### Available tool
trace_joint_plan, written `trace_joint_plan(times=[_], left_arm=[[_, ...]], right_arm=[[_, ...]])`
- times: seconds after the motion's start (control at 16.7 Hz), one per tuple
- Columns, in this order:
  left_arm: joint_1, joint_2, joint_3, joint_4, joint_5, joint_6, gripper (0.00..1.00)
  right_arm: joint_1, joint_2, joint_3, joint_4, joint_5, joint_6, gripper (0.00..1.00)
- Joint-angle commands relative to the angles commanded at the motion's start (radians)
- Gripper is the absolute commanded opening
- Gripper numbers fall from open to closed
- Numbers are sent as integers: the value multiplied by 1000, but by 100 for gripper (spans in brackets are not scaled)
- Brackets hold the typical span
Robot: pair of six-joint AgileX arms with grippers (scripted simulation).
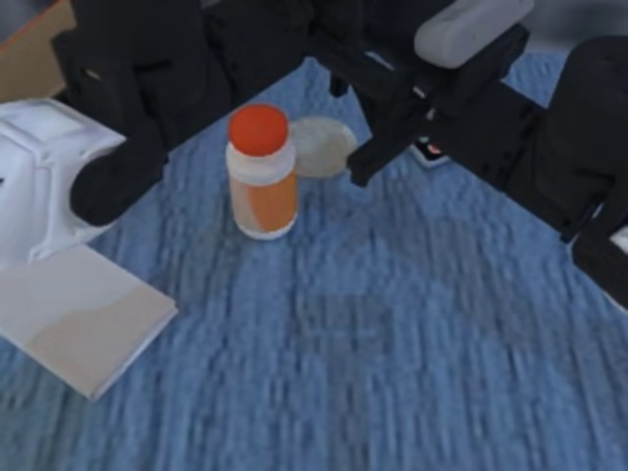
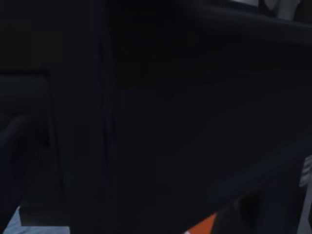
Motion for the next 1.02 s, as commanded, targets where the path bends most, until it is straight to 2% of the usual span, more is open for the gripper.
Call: trace_joint_plan(times=[0.36, 1.02], left_arm=[[0, 0, 0, 0, 0, 0, 0], [11, -13, 4, -3, 1, 8, 0]], right_arm=[[0, 0, 0, 0, 0, 0, 98], [-8, -7, -26, -4, 1, -4, 100]])
